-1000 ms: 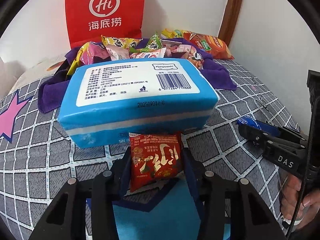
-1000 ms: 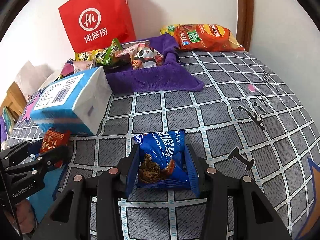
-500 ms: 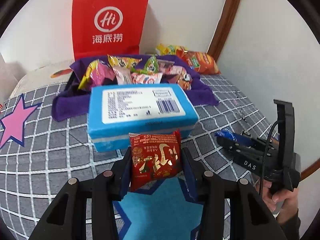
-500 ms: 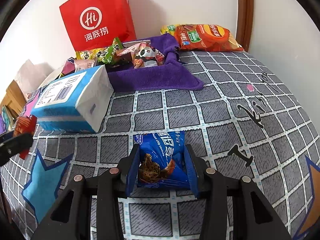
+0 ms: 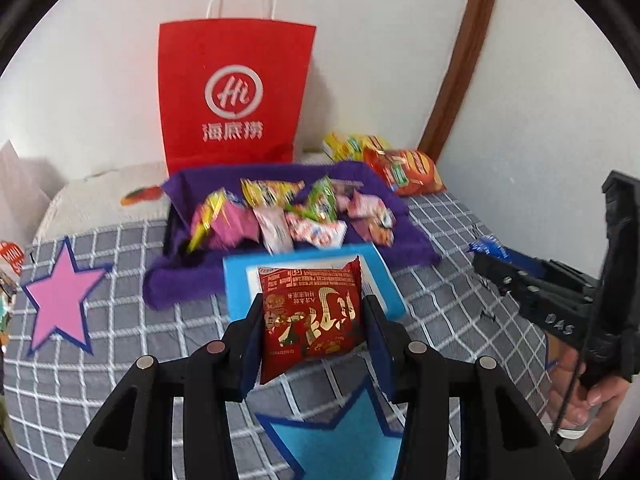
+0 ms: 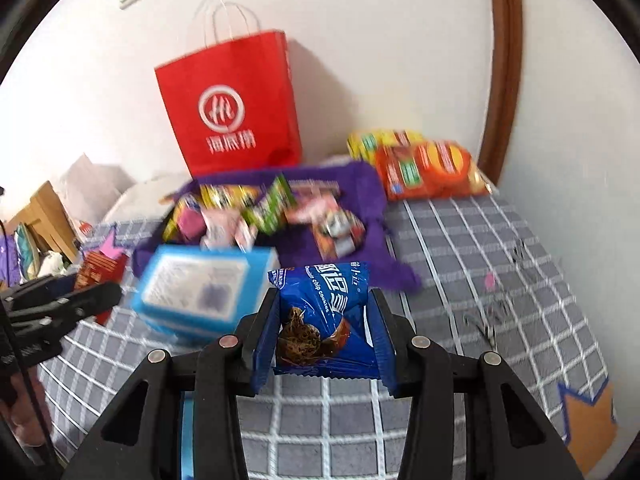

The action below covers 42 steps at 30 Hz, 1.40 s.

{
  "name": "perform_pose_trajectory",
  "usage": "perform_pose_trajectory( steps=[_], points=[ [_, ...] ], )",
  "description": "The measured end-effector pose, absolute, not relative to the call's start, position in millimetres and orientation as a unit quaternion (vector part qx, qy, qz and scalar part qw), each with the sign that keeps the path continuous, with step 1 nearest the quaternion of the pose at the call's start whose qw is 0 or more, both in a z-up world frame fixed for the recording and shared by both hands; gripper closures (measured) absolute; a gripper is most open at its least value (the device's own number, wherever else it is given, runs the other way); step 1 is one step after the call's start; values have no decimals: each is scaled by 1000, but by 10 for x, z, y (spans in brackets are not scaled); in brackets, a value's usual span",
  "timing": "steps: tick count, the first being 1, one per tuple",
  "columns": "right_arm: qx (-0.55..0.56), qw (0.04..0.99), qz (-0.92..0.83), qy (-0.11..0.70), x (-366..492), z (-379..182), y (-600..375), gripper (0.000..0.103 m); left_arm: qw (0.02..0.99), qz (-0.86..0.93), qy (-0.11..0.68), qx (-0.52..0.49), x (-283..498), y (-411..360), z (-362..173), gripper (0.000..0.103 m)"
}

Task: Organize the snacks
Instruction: 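Carry the red pack with the left tool while the right tool carries the blue bag over the towel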

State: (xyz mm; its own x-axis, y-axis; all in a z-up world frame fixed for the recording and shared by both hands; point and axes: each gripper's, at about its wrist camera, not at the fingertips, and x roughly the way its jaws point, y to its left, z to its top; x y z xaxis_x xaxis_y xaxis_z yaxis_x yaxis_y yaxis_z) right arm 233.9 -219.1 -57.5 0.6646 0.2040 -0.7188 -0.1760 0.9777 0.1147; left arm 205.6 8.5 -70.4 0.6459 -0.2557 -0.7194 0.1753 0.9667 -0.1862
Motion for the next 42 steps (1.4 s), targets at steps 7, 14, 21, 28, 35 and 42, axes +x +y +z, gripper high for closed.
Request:
perform_pose_trajectory(
  steps=[7,14,21,28,35,42],
  points=[
    [25,917,118,380,2748,-187,-2040,60,913,-104,391,-52,2397,252,-441,59],
    [7,921,124,369,3254,90,-1803,60,921,-86,375,-60,2783,380,-268,59],
    [7,917,135,375,3694,167,-1626,60,924,-78,371,-58,3094,409,-236,59],
    [7,905,154,396,3987,-86,-1508,60,918,-68,384,-78,3260,454,-463,59],
    [-5,885,149,441,4149,-394,-1577,60,904,-52,418,-70,3370,504,-658,59],
    [-16,868,151,473,4247,-569,-1602,60,898,-47,431,-68,3453,515,-717,59]
  ],
)
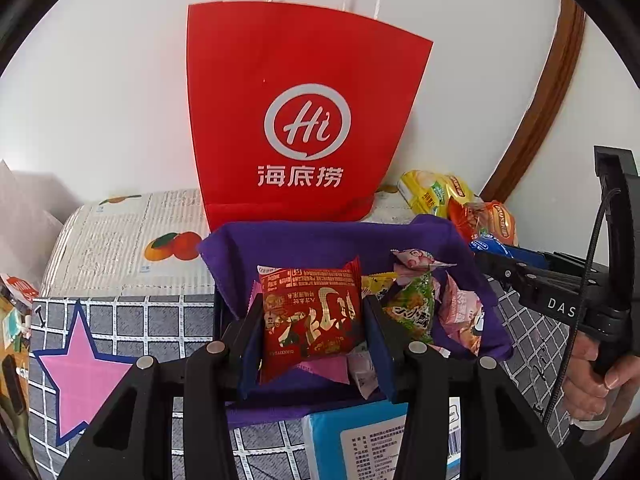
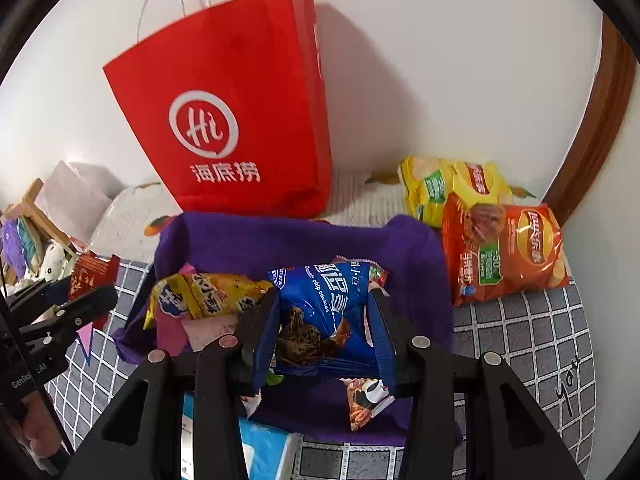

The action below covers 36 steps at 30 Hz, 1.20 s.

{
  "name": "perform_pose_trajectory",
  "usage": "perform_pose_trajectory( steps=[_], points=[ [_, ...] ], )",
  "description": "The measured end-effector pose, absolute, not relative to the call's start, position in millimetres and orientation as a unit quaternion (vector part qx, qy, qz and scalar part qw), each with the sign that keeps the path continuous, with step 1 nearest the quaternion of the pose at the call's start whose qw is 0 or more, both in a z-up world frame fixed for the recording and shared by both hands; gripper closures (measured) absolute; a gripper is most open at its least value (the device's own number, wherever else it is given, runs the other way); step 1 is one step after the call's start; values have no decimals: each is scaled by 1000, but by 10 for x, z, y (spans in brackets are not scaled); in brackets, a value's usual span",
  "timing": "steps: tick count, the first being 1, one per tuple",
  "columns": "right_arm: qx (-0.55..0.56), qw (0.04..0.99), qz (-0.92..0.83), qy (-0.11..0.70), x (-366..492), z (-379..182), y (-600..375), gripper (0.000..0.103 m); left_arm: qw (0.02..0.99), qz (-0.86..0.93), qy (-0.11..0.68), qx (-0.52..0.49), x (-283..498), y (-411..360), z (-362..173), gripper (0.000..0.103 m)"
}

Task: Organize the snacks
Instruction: 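Carry the red pack with the left tool while the right tool carries the blue bag over the towel, then open both tools to drop the blue bag and red pack onto the towel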

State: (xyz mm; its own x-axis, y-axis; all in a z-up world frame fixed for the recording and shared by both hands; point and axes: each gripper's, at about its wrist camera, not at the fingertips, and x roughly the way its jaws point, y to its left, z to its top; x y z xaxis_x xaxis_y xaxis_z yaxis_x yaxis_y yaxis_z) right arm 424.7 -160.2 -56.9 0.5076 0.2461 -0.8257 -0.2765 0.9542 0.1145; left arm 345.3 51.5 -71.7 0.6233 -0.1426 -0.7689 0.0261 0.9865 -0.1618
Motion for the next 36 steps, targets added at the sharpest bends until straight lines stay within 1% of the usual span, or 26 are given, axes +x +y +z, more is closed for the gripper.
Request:
perform_pose_trajectory(
  steps=[12,24,36],
  points=[
    [-54,852,155,498,4281,-781,-1429,60,892,-51,444,-67,3469,463,-744,59],
    [-55,832,145,533,4389,-972,-1420,60,891,-51,445,-70,3468,487,-731,59],
    [-51,821,158,546,4412,-1103,-1318,60,888,-53,450,-75,3482,487,-758,59]
  ],
)
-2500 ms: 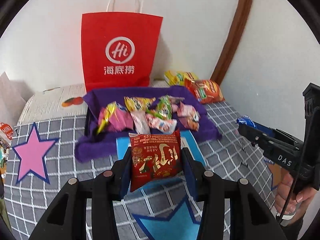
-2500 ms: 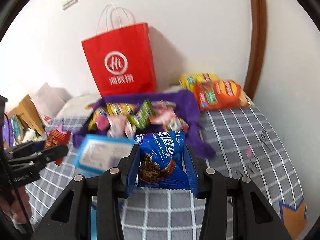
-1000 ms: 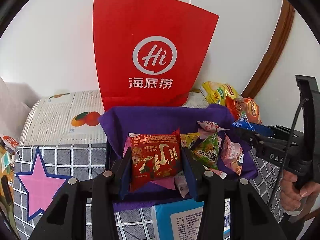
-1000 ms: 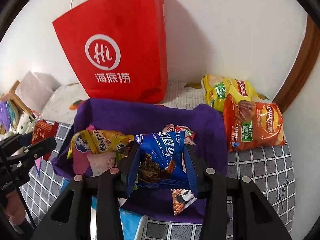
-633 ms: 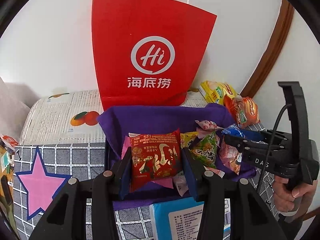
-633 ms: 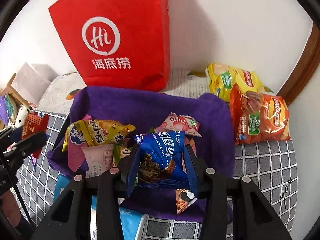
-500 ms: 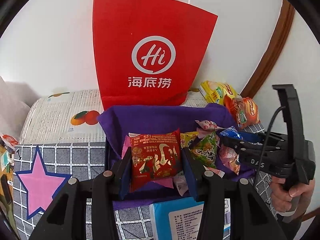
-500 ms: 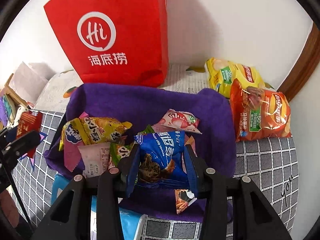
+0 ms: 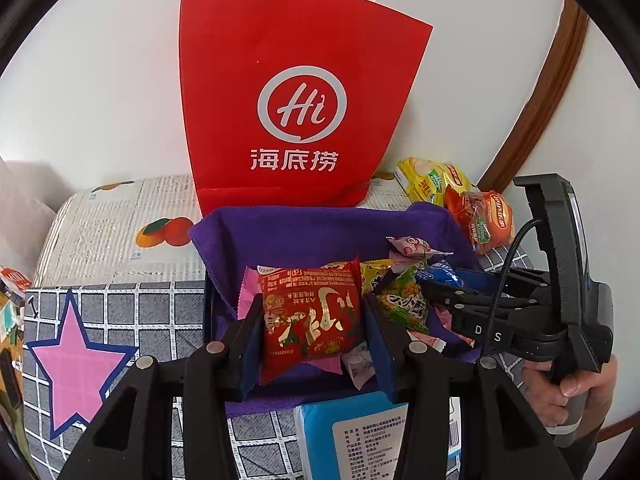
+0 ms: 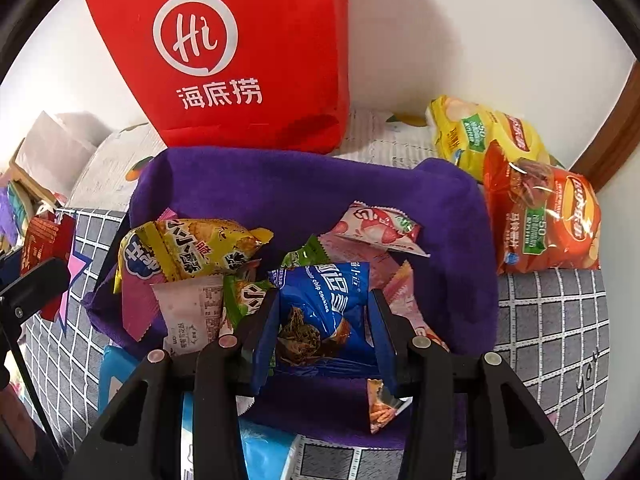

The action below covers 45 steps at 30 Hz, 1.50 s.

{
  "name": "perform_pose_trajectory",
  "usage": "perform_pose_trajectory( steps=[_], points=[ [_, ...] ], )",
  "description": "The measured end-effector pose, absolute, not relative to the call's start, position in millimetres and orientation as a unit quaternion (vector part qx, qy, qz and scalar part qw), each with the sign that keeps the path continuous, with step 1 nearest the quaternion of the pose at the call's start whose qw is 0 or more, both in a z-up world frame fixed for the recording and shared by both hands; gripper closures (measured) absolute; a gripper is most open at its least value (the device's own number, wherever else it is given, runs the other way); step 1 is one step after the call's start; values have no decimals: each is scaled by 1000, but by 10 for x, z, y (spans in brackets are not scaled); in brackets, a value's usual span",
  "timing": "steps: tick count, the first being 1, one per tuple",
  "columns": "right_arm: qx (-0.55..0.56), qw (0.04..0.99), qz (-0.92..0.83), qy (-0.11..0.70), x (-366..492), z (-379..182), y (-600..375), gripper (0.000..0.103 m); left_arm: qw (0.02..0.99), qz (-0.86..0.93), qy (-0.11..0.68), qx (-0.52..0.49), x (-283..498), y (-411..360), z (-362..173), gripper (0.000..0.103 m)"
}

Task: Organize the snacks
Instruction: 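Open both tools to drop the blue bag and red pack onto the towel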

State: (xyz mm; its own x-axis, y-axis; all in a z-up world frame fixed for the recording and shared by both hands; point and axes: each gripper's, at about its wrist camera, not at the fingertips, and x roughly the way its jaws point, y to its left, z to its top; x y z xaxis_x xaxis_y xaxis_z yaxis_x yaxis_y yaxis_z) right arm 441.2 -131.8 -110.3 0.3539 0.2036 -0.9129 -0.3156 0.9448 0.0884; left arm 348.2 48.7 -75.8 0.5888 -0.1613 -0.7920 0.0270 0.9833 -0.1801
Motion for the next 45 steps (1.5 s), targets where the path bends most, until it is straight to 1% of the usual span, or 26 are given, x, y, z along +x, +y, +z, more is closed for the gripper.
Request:
perform_pose_trajectory(
  steps=[17,22,35,38,45],
  points=[
    [-49,817,172,548,4419,-1134,-1300,58,884,-57,457,-80,3516,487,-811,59],
    [-50,822,176,539,4373,-1017,-1316,58,879,-66,463,-91,3548,479,-875,59],
    [-65,860,165,479,4181,-551,-1430,55,866,-87,476,-125,3620,417,-1042,59],
    [-65,863,165,473,4163,-503,-1456,54,860,-93,484,-136,3638,418,-1090,59],
    [-70,862,159,475,4169,-521,-1454,54,855,-89,496,-127,3662,335,-1173,58]
  ],
)
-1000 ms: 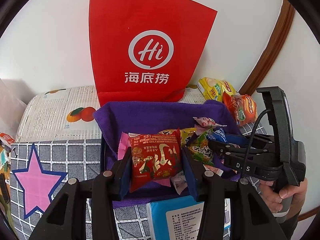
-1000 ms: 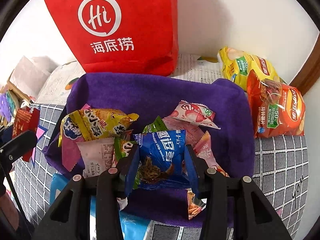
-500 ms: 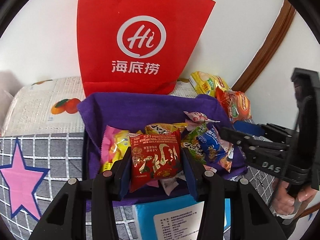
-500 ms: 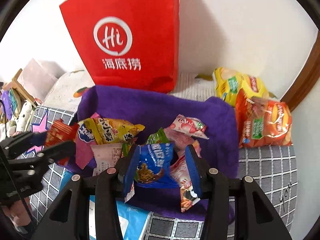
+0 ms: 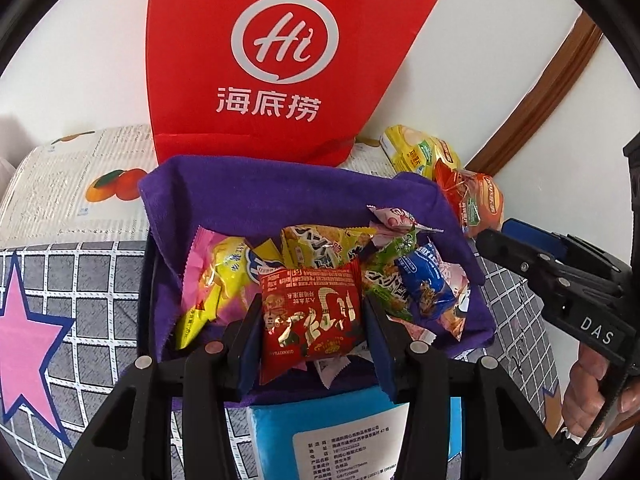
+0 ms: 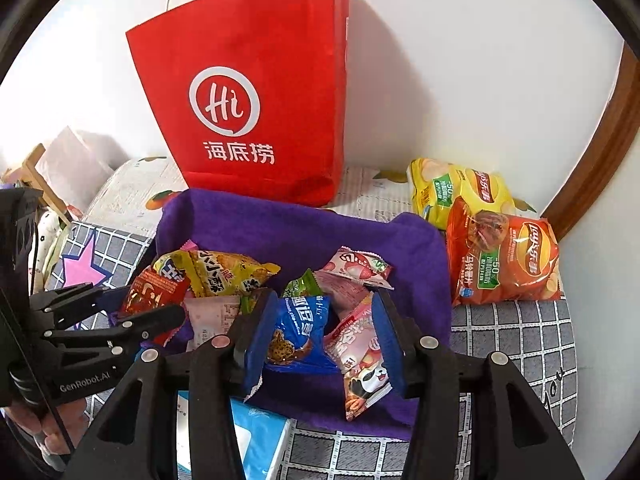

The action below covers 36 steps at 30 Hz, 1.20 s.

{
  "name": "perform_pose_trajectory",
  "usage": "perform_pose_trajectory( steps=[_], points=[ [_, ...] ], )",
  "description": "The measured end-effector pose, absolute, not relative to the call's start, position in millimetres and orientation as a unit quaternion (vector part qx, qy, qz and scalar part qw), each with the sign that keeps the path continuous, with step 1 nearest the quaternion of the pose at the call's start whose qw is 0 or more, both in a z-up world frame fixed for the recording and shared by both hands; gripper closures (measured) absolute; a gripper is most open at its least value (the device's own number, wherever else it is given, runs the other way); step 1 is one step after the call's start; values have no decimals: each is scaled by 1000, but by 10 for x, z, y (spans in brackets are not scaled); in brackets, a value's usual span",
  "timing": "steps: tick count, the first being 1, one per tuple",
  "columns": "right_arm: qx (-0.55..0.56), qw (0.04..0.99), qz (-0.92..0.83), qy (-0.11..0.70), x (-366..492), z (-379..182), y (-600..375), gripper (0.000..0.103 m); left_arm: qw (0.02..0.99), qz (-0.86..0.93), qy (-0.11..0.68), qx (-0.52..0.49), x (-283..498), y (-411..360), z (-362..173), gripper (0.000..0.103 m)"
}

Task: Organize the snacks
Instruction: 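Open both tools to drop the blue bag and red pack onto the towel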

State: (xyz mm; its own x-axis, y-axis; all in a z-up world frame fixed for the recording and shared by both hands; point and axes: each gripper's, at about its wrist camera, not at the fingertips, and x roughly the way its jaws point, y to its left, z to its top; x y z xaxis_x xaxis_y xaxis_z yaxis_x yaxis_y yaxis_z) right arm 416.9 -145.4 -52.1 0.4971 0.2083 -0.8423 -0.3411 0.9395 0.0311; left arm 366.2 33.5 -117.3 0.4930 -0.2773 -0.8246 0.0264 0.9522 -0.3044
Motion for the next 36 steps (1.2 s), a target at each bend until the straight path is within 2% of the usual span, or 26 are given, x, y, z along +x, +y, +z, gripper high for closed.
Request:
perform_pose_trajectory(
  steps=[17,23,25,27,36],
  points=[
    [-82,861,156,477,4149,-543,-1410,54,859,-79,486,-139,3673,353,-1139,53],
    [-84,862,158,474,4133,-534,-1391,54,856,-76,487,-155,3676,400,-1123,42],
    [-86,863,158,472,4126,-530,-1378,49,861,-74,480,-153,3659,402,-1089,39],
    [-88,864,161,468,4114,-521,-1362,48,865,-73,472,-152,3639,410,-1051,35],
    [-80,875,152,452,4018,-373,-1353,48,876,-83,455,-141,3551,443,-825,35]
  ],
)
